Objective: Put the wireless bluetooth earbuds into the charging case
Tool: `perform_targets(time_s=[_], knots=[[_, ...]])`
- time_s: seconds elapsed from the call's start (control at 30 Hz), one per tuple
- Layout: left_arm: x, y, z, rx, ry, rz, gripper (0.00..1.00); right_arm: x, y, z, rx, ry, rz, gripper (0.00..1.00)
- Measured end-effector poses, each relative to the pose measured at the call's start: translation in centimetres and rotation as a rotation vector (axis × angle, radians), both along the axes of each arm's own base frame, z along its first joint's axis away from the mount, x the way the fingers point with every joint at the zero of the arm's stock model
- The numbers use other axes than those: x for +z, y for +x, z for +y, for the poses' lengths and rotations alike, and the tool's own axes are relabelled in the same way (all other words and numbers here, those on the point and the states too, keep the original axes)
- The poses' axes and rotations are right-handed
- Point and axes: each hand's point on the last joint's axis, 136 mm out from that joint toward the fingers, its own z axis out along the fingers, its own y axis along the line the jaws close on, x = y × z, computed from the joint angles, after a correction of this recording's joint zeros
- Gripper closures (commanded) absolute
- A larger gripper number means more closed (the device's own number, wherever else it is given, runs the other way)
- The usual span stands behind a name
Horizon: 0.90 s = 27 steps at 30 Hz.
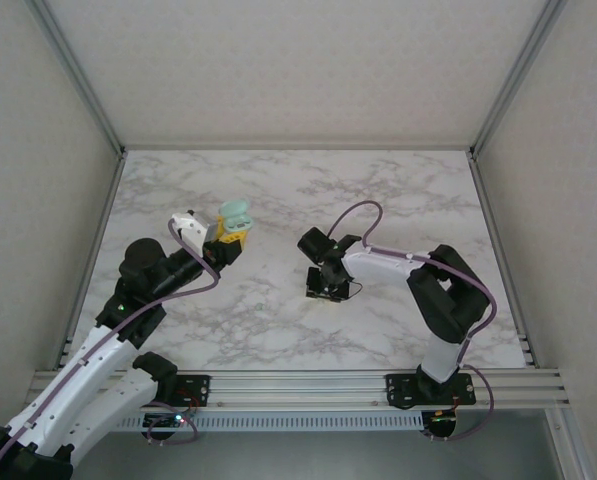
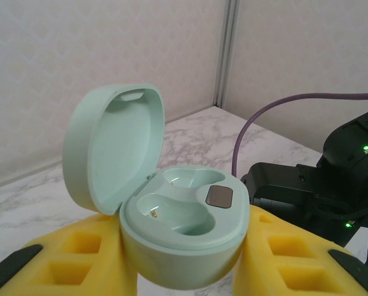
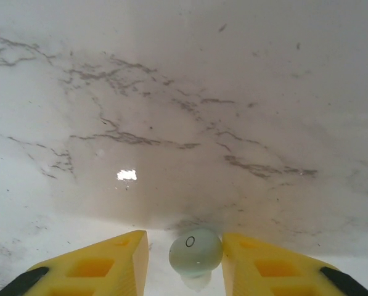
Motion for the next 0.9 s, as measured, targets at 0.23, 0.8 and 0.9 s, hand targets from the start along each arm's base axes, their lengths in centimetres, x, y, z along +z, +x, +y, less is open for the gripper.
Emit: perform_targets(time_s=[0.23, 0.8, 0.9], knots=[[-0.27, 0.17, -0.09, 0.0, 0.004, 0.008, 0.73, -0.12, 0.21, 0.0, 0.035, -0.03, 0.008, 0.66], [-0.82, 0.52, -0.34, -0.003, 0.014, 0.027, 0.73, -0.59, 0.33, -0.6, 0.081, -0.094, 0.02, 0.76], [-0.66, 0.51, -0.35, -0.004, 0.012, 0.024, 0.73, -0.56, 0.34, -0.66, 0.088, -0.098, 0.019, 0.79]])
